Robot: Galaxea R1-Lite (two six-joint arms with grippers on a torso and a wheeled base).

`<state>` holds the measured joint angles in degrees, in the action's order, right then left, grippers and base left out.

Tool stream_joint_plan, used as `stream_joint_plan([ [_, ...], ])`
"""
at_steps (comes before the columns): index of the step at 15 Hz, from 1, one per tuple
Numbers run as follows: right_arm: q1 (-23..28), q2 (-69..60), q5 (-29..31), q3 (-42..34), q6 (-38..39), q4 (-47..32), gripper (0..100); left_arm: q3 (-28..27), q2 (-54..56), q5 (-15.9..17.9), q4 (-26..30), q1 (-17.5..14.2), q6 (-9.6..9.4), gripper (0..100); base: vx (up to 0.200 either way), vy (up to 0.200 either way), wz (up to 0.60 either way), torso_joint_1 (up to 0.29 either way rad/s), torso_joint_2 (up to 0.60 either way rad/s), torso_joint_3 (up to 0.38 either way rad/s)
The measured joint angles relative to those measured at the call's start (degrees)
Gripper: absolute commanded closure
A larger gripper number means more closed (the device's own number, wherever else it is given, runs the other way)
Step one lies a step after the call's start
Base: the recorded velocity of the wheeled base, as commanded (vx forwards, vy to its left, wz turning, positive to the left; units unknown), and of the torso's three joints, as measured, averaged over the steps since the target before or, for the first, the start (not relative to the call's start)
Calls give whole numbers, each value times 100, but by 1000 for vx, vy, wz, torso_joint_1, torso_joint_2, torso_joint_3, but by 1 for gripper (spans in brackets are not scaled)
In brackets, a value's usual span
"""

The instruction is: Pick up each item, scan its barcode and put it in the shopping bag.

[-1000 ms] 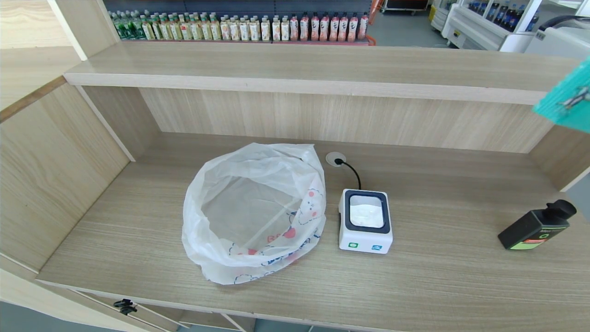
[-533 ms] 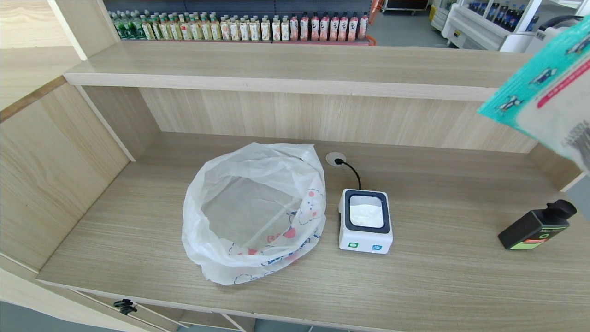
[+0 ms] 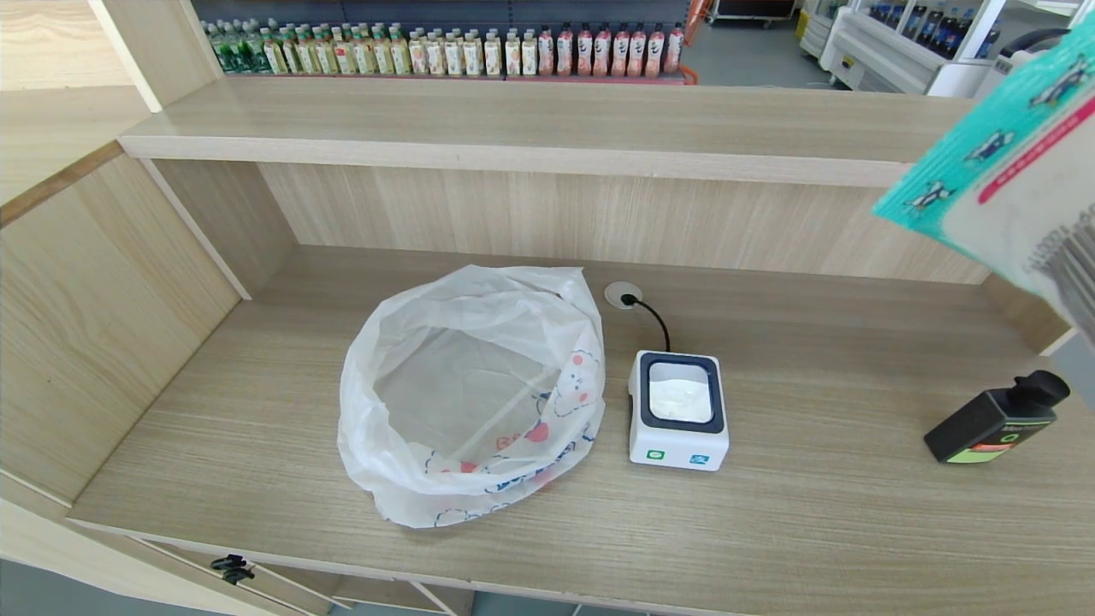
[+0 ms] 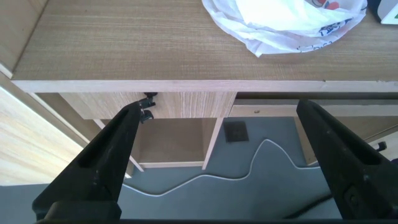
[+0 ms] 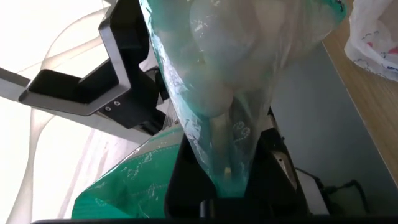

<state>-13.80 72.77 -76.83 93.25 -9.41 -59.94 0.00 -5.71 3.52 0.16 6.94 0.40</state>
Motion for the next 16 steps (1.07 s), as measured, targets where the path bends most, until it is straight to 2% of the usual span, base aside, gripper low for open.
stream_joint_plan([
  [2, -11, 9, 20, 0, -77, 9, 100, 0, 0, 0, -2, 0, 2, 0, 0, 0, 0, 0, 0, 0],
  [5, 0, 79, 40, 6, -811, -7, 100, 0, 0, 0, 0, 2, 2, 0, 0, 0, 0, 0, 0, 0],
  [8, -34, 91, 76, 9, -967, 2, 100, 0, 0, 0, 0, 2, 2, 0, 0, 0, 0, 0, 0, 0],
  [9, -6, 72, 304, -6, -955, -9, 100, 0, 0, 0, 0, 0, 2, 0, 0, 0, 0, 0, 0, 0],
  [11, 112, 59, 1141, -33, -972, 17, 100, 0, 0, 0, -2, 0, 2, 0, 0, 0, 0, 0, 0, 0],
  [13, 330, 166, 1618, -55, -1084, 219, 100, 0, 0, 0, 0, 0, 2, 0, 0, 0, 0, 0, 0, 0],
  [16, 457, 477, 2814, -149, -1844, 449, 100, 0, 0, 0, 0, 0, 2, 0, 0, 0, 0, 0, 0, 0],
])
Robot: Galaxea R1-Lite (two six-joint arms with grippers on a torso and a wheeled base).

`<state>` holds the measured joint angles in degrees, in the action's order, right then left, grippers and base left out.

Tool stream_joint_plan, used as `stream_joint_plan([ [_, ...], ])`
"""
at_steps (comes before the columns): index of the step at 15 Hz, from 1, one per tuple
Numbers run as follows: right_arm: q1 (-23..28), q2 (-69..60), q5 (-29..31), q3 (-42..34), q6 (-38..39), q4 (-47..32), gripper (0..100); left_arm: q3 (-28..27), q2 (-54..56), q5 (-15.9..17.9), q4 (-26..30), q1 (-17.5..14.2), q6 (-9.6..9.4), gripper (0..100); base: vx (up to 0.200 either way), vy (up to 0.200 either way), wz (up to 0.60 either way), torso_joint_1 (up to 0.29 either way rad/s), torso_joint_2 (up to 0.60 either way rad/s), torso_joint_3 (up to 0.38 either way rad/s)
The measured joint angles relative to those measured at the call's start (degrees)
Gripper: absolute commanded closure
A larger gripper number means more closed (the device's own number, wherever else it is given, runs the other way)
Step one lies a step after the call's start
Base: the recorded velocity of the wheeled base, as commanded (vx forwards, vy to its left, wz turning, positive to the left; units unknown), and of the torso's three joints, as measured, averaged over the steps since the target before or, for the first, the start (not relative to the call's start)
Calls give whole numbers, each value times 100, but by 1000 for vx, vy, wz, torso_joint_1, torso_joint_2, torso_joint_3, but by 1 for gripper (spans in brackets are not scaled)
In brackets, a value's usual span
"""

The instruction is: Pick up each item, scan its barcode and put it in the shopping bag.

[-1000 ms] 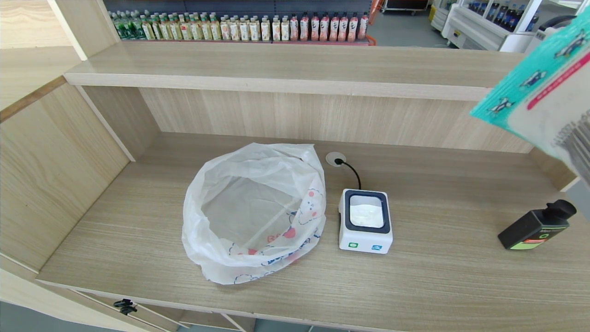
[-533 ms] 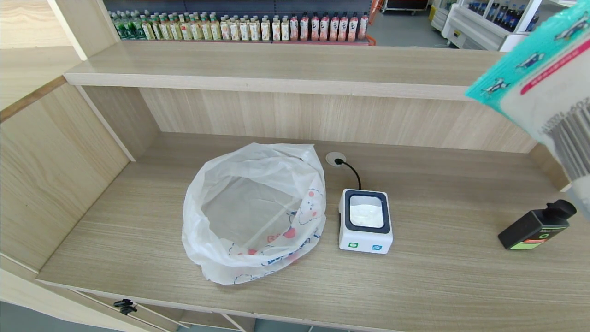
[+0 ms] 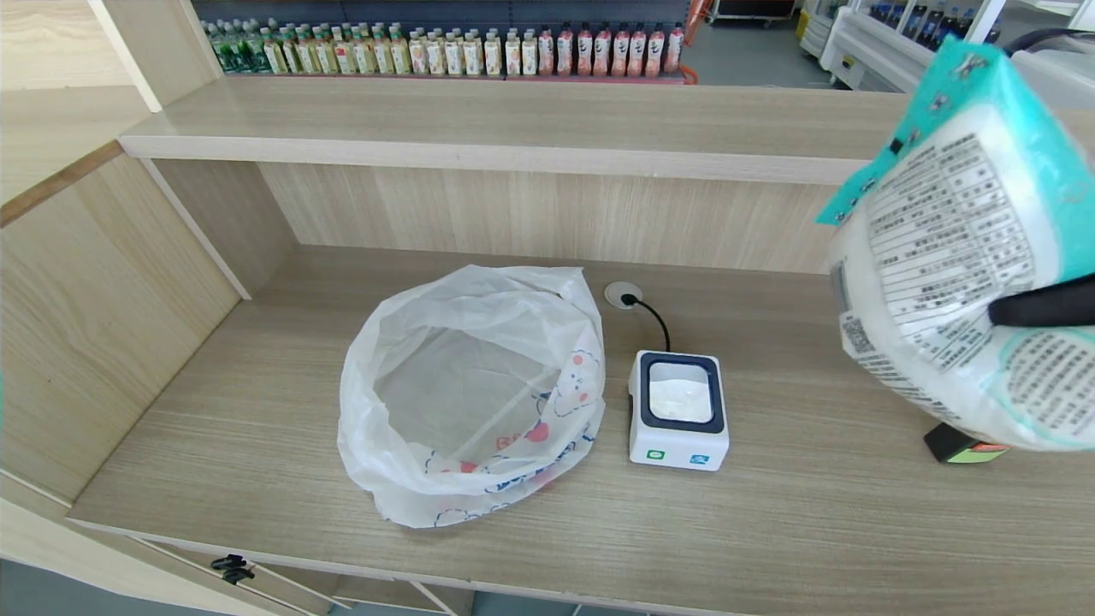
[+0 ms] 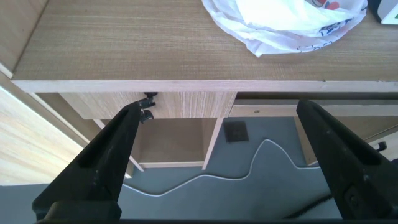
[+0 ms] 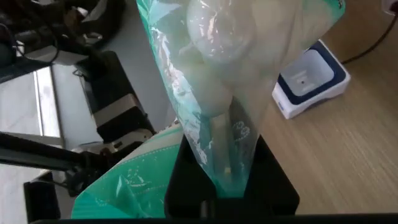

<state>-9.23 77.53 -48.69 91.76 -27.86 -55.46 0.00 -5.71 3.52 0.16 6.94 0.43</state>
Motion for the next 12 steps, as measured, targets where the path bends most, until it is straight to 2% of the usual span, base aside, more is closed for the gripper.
stream_joint_plan([
  [1, 30, 118, 624, -37, -315, 69, 100, 0, 0, 0, 0, 2, 0, 0, 0, 0, 0, 0, 0, 0],
  [3, 61, 301, 1122, -183, -534, 296, 100, 0, 0, 0, 0, 0, 0, 0, 0, 0, 0, 0, 0, 0],
  [6, -107, 424, 1312, -458, -742, 701, 100, 0, 0, 0, 2, 0, 0, 0, 0, 0, 0, 0, 0, 0],
  [9, -607, 491, 1793, -926, -1443, 1659, 100, 0, 0, -2, 0, 2, 0, 0, 0, 0, 0, 0, 0, 0],
  [12, -730, 574, 1980, -1558, -1675, 2784, 100, 0, 0, 0, 0, 0, 0, 0, 0, 0, 0, 0, 0, 0],
])
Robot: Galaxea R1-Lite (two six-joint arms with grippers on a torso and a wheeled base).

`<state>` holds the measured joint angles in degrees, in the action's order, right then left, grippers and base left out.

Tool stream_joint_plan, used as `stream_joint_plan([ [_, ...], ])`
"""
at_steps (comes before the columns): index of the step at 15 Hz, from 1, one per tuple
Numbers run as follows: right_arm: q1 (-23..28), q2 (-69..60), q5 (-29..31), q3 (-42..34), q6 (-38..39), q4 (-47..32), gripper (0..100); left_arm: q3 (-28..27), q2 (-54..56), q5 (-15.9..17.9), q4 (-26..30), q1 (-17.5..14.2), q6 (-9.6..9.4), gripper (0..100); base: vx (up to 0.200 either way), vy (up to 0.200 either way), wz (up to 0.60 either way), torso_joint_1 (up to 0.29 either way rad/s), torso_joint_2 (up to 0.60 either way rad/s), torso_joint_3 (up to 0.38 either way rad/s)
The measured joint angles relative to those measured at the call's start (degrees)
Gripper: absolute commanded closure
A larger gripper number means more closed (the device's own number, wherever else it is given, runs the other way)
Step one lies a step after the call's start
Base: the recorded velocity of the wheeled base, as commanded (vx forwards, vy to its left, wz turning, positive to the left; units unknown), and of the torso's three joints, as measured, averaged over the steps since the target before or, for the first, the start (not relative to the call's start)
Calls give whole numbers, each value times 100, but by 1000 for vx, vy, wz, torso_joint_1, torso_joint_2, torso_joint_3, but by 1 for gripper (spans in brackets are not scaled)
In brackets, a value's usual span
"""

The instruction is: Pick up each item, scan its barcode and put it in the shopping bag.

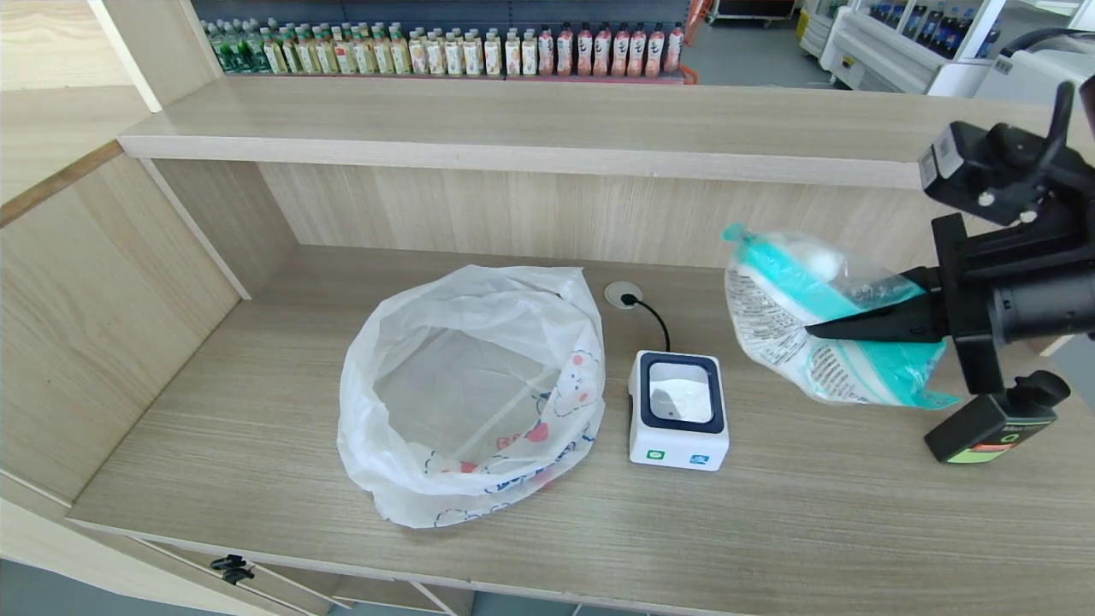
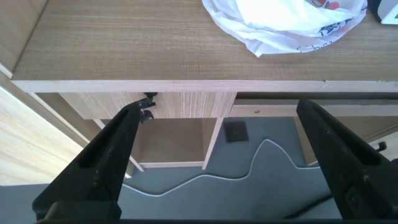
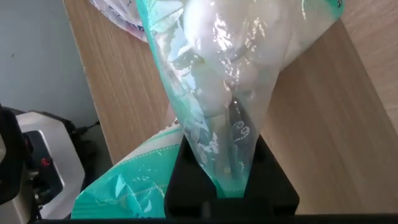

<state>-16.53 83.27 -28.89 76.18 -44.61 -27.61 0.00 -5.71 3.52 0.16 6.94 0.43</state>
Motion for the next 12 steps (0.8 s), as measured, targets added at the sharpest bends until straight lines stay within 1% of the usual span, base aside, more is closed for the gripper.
stream_joint_plan([
  [3, 72, -10, -252, -730, 251, 304, 100, 0, 0, 0, 0, 0, 0, 0, 0, 0, 0, 0, 0, 0],
  [5, 90, -73, -323, -1292, 323, 805, 100, 0, 0, 0, 0, 0, -5, 0, 0, 0, 0, 0, 0, 0],
  [7, 90, -111, -351, -1624, 478, 1185, 100, 0, 0, 0, -2, 2, -2, 0, 0, 0, 0, 0, 0, 0],
  [11, 20, -50, -345, -1902, 1552, 1801, 100, 0, 0, 0, 0, 2, 0, 0, 0, 0, 0, 0, 0, 0],
  [12, -41, -32, -340, -1971, 1985, 2026, 100, 0, 0, -2, -2, 0, 0, 0, 0, 0, 0, 0, 0, 0],
])
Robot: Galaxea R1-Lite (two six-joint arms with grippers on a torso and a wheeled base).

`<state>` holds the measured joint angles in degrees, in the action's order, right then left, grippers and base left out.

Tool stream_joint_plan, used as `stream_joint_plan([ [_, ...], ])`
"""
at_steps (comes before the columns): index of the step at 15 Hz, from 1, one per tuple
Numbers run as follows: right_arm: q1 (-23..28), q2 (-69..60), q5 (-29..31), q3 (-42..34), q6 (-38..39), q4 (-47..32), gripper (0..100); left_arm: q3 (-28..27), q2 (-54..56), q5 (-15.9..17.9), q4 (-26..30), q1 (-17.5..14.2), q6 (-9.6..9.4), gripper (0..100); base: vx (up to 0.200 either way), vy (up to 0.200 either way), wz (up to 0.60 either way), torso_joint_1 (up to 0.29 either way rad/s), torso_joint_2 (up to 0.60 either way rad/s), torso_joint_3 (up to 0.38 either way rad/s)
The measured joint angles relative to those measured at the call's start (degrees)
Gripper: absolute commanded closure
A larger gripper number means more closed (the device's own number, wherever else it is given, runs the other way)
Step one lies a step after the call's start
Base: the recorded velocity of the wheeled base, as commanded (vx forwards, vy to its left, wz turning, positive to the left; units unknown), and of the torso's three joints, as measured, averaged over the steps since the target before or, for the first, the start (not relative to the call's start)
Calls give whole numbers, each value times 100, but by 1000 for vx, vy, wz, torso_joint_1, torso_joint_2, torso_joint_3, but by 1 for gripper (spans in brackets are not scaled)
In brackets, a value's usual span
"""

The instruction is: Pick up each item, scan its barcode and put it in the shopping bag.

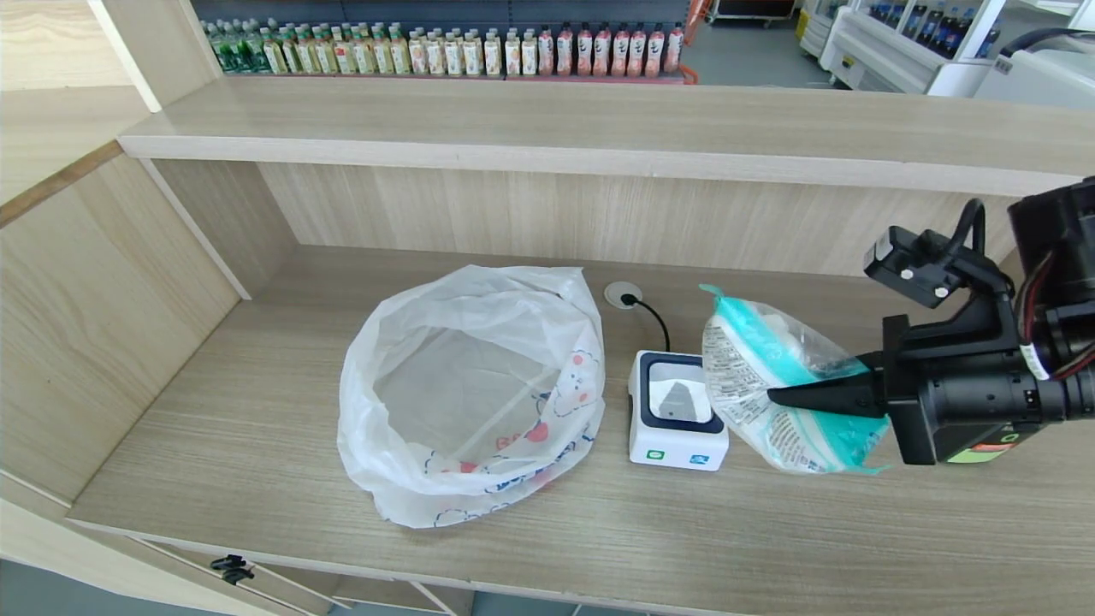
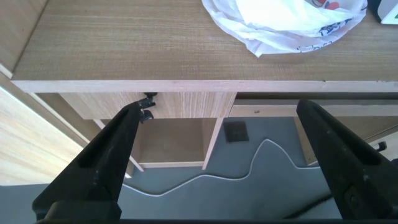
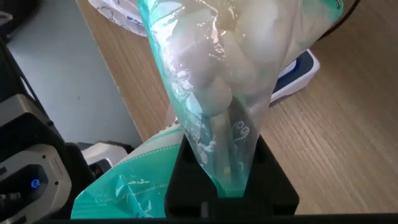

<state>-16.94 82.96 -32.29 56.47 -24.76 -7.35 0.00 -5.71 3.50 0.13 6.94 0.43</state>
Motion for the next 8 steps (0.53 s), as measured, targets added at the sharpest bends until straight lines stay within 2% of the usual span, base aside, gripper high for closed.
stream_joint_plan([
  [3, -245, 6, 2, -256, 1069, 482, 100, 0, 0, 0, 2, 0, 0, 0, 0, 0, 0, 0, 0, 0],
  [5, -405, -22, 39, -385, 1568, 536, 100, 0, 0, 2, 2, 0, -2, 0, 0, 0, 0, 0, 0, 0],
  [8, -491, -40, 139, -603, 1653, 612, 100, 0, 0, 2, 2, 2, 0, 0, 0, 0, 0, 0, 0, 0],
])
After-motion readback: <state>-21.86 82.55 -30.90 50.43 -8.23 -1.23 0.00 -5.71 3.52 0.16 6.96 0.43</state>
